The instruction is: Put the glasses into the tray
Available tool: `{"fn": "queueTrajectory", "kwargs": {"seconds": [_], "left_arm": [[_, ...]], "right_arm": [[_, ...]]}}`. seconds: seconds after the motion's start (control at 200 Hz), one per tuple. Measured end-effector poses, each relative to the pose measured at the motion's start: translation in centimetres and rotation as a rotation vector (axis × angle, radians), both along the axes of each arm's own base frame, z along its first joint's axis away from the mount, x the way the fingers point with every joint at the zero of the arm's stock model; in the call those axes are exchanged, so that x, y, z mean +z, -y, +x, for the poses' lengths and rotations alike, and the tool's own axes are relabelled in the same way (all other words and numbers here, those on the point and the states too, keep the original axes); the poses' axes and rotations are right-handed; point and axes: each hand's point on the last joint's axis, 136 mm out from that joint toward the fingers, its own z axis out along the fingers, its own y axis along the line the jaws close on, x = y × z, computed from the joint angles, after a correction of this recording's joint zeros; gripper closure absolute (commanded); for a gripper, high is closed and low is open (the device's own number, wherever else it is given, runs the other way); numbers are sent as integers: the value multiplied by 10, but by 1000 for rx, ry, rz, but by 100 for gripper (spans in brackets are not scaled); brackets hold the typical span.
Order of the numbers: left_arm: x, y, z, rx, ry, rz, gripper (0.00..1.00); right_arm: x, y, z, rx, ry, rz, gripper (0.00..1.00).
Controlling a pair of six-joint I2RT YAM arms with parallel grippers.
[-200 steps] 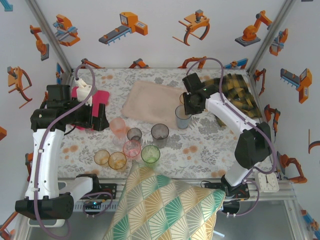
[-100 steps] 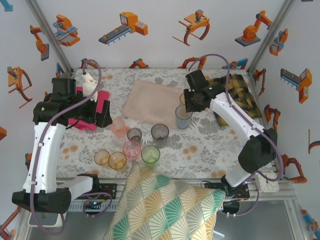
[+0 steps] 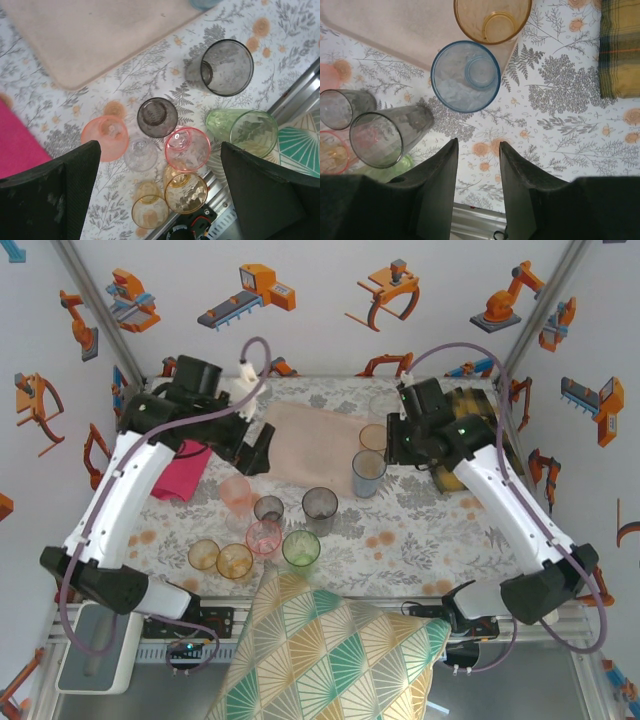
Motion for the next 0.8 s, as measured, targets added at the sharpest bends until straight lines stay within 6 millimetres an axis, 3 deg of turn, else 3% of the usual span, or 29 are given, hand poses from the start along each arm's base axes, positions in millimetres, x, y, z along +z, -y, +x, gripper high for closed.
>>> {"fn": "queueTrajectory", "kwargs": {"seconds": [0.15, 0.356, 0.566, 0.796], "left_arm": [[-33, 45, -7, -108, -53, 73, 3], [-57, 87, -8, -175, -89, 110, 0], [-69, 103, -12, -196, -108, 115, 8], [-91, 105, -10, -192, -129, 133, 14]], "right_arm": [[5, 13, -21, -31, 4, 19, 61], [-15, 28, -39, -77, -60, -15, 61], [-17, 41, -51, -128, -57, -12, 61], [-29, 47, -61, -158, -75, 5, 61]]}}
